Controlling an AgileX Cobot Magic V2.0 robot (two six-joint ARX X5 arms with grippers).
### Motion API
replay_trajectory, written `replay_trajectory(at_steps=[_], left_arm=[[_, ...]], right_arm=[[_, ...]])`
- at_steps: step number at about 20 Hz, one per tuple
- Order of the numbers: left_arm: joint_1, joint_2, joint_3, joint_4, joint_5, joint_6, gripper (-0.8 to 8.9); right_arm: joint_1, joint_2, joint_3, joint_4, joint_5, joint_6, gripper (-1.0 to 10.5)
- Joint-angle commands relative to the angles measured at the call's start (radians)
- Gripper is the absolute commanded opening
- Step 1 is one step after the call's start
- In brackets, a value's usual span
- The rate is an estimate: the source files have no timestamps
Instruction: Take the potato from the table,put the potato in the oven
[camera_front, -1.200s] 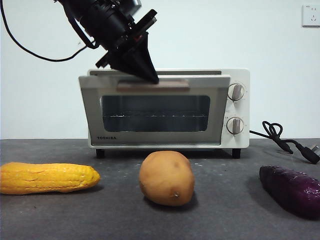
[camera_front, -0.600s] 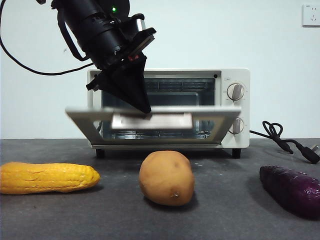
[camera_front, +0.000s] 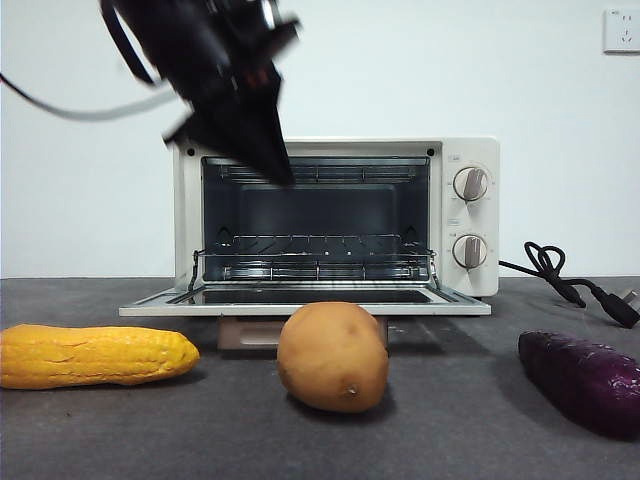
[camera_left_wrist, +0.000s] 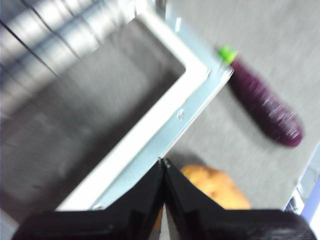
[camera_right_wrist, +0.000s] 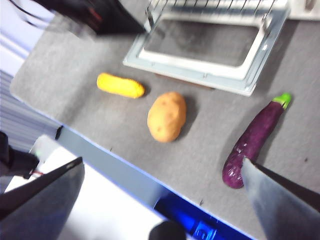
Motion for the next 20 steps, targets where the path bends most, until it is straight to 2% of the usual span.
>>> replay_trajectory(at_steps=[1, 5, 10, 14, 20], left_arm=[[0.034, -0.098, -0.006, 0.005, -0.002, 0.0, -0.08], [0.075, -0.302, -0.006, -0.019, -0.003, 0.0, -0.08], [0.093, -0.506, -0.006, -0.107, -0.074, 0.008, -0.08], [0.093, -0.586, -0.006, -0.18, -0.082, 0.028, -0.08], [0.093, -0.656, -0.006, -0.278, -0.082, 0.039, -0.08]], right_arm=[[0.036, 0.054, -0.001, 0.007, 0.002, 0.009, 6.6], [0.126, 0.169, -0.001, 0.085, 0.012, 0.049, 6.6], [0.308, 0.331, -0.001, 0.202, 0.15, 0.121, 6.6], [0.427, 0.435, -0.001, 0.285, 0.258, 0.172, 6.6], [0.546, 0.597, -0.001, 0.39, 0.372, 0.238, 6.6]])
